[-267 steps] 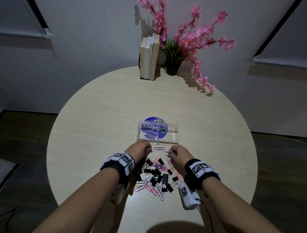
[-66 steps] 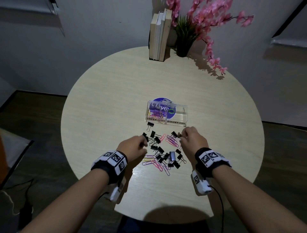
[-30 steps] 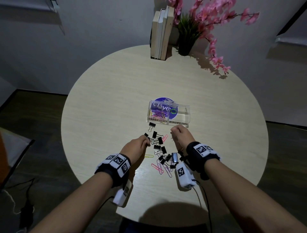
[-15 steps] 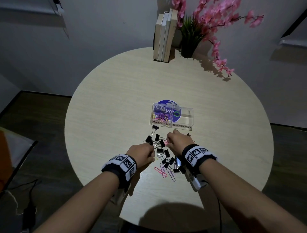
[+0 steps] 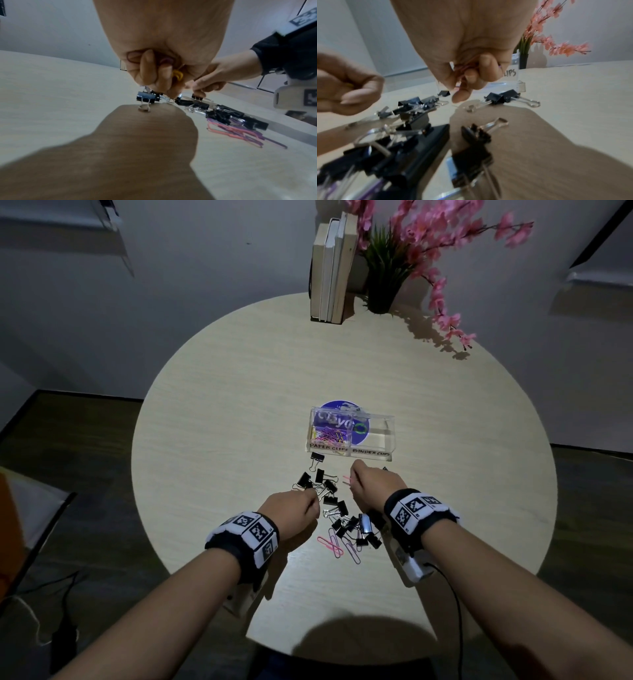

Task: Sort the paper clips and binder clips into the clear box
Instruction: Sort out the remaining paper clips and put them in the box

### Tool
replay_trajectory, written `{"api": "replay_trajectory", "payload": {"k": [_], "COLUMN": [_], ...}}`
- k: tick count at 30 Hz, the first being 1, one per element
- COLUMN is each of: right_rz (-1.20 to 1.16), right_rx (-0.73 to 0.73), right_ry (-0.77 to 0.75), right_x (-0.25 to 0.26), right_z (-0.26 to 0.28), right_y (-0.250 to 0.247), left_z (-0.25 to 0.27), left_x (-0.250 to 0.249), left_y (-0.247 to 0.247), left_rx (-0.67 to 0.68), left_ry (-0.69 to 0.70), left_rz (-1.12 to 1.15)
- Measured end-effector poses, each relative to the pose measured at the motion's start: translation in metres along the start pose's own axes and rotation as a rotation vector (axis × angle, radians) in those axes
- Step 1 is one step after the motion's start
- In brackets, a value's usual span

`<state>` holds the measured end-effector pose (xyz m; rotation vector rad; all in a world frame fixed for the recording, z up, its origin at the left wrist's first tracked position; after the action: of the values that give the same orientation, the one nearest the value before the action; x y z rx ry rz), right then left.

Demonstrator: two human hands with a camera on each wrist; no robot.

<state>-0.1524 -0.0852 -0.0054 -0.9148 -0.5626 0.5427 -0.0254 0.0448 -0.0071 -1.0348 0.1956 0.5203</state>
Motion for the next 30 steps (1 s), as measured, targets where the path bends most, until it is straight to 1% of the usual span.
{"api": "replay_trajectory", "payload": {"k": [2,6,8,10,11,12,15,17,19,20,21,23,26,28,30], "right_rz": [-0.104,-0.323,-0.396,-0.423,-0.411,-0.383,-0.341,-0.370,-0.407,-0.410,-0.382,-0.248,-0.036,0.006,0.002], "right_rx": [0.015,0.219,0.304,0.365,0.366,0.338,0.171,0.117,0.133,0.170,0.213,0.267,0.227,0.186,0.168], "right_ry": [0.029,-0.030,-0.025,0.014,0.028,0.047,0.106,0.091,0.060,0.053,0.052,0.048,0.038,0.037,0.059], "right_x": [-0.004,-0.011,-0.016,-0.019,-0.020,-0.022,-0.025,-0.023,-0.020,-0.018,-0.016,-0.010,-0.002,-0.001,-0.005], "right_z": [0.009,0.029,0.040,0.047,0.048,0.047,0.048,0.051,0.054,0.057,0.060,0.068,0.077,0.077,0.074], "right_y": [-0.006,-0.008,-0.005,-0.001,0.001,0.002,-0.002,-0.006,-0.006,-0.005,-0.001,0.010,0.025,0.028,0.026], "left_z": [0.005,0.014,0.014,0.011,0.008,0.006,0.000,-0.001,-0.002,-0.001,0.000,0.002,0.006,0.006,0.005], "left_x": [-0.004,-0.020,-0.024,-0.024,-0.023,-0.023,-0.023,-0.022,-0.019,-0.019,-0.019,-0.020,-0.021,-0.021,-0.021], "left_y": [0.002,0.011,0.015,0.017,0.016,0.014,0.007,0.005,0.007,0.009,0.011,0.015,0.019,0.022,0.023], "left_rx": [0.011,0.070,0.111,0.111,0.088,0.057,-0.022,-0.049,-0.028,-0.006,0.018,0.079,0.171,0.192,0.173], "left_ry": [0.025,0.168,0.195,0.190,0.182,0.175,0.169,0.149,0.153,0.160,0.168,0.180,0.186,0.194,0.197], "left_rz": [-0.034,-0.163,-0.217,-0.228,-0.224,-0.219,-0.172,-0.117,-0.100,-0.097,-0.097,-0.108,-0.189,-0.246,-0.264]}}
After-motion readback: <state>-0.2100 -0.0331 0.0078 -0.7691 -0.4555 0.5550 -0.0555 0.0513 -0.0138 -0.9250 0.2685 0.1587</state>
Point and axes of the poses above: each hand's wrist, its own z-axis away from the middle knuckle, its own y-axis out of the palm, x = y × z, the point moved 1 cm from there along -z, towards the middle knuckle, and after that the axes turned 5 degrees about x, right-handed, at the moved point
